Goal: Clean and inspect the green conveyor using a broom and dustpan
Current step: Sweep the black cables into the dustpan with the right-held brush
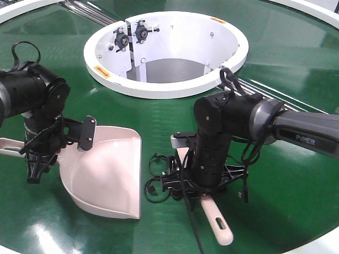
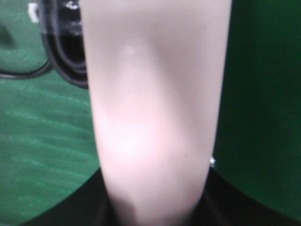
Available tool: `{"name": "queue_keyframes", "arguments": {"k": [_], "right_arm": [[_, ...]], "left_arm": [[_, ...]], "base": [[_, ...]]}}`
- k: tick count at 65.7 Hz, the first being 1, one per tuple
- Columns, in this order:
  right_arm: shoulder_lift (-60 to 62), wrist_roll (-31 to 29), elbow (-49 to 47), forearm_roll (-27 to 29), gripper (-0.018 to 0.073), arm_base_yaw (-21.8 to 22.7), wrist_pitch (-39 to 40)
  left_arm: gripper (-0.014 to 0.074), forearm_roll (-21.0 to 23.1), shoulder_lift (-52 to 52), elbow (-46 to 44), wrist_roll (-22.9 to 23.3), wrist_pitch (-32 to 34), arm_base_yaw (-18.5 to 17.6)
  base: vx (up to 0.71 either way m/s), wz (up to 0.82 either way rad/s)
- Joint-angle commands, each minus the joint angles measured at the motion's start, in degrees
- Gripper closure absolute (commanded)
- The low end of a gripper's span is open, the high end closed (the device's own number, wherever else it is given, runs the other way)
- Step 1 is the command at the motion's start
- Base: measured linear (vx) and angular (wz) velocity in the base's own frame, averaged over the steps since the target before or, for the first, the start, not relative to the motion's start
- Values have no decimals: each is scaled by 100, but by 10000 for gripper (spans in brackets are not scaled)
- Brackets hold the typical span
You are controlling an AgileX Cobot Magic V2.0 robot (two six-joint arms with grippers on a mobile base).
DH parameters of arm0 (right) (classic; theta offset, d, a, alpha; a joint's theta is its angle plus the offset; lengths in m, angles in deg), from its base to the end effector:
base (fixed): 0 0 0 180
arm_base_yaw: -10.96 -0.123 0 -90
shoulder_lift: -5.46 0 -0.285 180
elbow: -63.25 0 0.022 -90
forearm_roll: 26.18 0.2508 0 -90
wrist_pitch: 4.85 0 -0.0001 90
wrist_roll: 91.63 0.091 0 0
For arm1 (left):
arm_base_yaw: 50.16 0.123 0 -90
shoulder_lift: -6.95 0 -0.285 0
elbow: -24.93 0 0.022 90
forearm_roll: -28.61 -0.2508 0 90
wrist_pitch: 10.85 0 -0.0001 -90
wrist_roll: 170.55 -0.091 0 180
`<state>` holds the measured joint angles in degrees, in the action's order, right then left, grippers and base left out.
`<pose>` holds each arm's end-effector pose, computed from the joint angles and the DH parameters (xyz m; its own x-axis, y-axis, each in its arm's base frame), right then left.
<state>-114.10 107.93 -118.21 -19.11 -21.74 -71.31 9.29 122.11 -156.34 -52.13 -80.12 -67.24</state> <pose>0.3017 0.2059 0.1820 -0.9775 -0.1777 0.1138 -0.1699 0.9826 0.0748 0.3488 -0.0777 0.2130 -0.0778 0.9505 0.3010 0.9952 0.0563 0.0795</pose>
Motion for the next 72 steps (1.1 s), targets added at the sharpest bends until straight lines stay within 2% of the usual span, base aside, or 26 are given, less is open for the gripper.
{"name": "queue_keyframes", "arguments": {"k": [1, 12, 26, 33, 43, 53, 65, 72], "right_arm": [[187, 10, -291, 206, 564, -100, -32], [-154, -39, -794, 513, 564, -486, -15], [-802, -228, -1948, 1110, 564, -903, -81], [-1082, -294, -2569, 1196, 564, -1009, -287], [-1314, -246, -3215, 1127, 564, -1029, -692], [-1261, -246, -3311, 1024, 564, -1004, -750], [-1035, -288, -3227, 613, 561, -890, -750], [-663, -304, -2873, 15, 560, -737, -750]], "left_arm": [[602, -183, -236, -174, 31, -219, -37], [602, -183, -236, -174, 31, -219, -37], [602, -183, -236, -174, 31, -219, -37], [602, -183, -236, -174, 31, -219, -37], [602, -183, -236, -174, 31, -219, -37], [602, -183, -236, -174, 31, -219, -37], [602, -183, -236, -174, 31, -219, -37], [602, -183, -236, -174, 31, -219, -37]], "base": [[0, 0], [0, 0], [0, 0], [0, 0], [0, 0], [0, 0], [0, 0], [0, 0]]}}
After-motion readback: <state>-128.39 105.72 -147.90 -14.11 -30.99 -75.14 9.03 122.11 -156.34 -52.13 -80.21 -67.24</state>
